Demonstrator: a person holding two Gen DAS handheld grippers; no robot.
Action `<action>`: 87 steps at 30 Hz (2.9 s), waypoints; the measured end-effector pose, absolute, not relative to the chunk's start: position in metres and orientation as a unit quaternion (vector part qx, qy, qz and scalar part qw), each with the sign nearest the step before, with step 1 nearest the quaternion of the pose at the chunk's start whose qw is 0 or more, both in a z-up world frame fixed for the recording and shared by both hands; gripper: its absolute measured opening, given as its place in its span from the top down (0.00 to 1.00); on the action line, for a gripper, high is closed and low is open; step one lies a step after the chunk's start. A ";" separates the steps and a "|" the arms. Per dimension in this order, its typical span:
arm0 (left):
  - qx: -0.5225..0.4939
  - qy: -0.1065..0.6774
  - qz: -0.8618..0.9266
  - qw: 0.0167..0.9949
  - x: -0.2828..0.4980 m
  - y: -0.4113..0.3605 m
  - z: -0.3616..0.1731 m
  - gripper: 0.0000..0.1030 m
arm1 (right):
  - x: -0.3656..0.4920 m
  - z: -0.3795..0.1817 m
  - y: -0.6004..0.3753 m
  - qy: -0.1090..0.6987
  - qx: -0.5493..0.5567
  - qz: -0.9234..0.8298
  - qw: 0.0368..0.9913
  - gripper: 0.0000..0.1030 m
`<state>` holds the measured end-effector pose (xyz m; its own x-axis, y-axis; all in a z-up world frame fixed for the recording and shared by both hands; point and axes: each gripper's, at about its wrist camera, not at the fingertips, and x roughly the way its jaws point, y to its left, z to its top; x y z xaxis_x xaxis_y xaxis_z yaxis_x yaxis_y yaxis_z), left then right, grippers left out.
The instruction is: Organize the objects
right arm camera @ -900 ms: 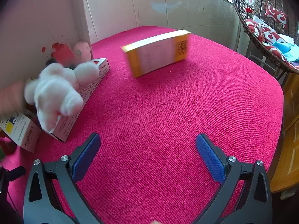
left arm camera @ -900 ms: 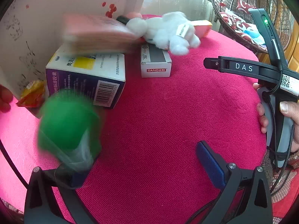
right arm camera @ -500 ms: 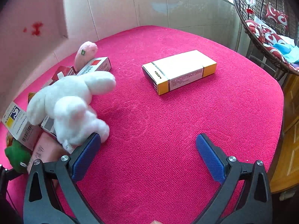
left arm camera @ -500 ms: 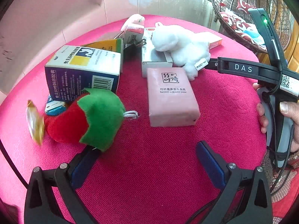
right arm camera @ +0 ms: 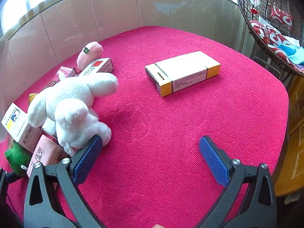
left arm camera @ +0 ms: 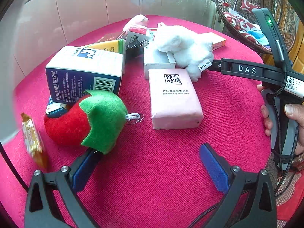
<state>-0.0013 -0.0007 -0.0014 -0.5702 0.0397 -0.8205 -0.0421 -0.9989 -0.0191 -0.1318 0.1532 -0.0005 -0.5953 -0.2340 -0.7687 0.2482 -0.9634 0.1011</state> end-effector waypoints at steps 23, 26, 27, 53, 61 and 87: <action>-0.463 0.000 0.886 0.025 -0.001 0.000 -0.001 0.00 | -0.132 -0.001 0.150 0.016 0.425 -0.896 0.132 0.00; -0.463 0.002 0.886 0.024 -0.001 0.000 -0.002 0.00 | -0.132 -0.001 0.150 0.016 0.424 -0.896 0.132 0.00; -0.462 -0.002 0.886 0.026 -0.001 0.000 -0.001 0.00 | -0.132 -0.001 0.150 0.015 0.424 -0.896 0.133 0.00; -0.463 0.003 0.886 0.026 0.000 0.000 -0.001 0.00 | -0.132 -0.003 0.148 0.014 0.422 -0.897 0.133 0.00; -0.463 0.003 0.886 0.026 0.000 0.000 -0.001 0.00 | -0.131 -0.003 0.148 0.016 0.422 -0.897 0.133 0.00; -0.463 0.005 0.886 0.026 0.000 0.001 -0.001 0.00 | -0.123 0.004 0.180 -0.051 0.417 -0.891 0.170 0.00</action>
<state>-0.0002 0.0009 -0.0011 -0.5693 0.0411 -0.8211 -0.0512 -0.9986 -0.0145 -0.1228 0.1804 0.0037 -0.5944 -0.3464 -0.7257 0.2608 -0.9367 0.2336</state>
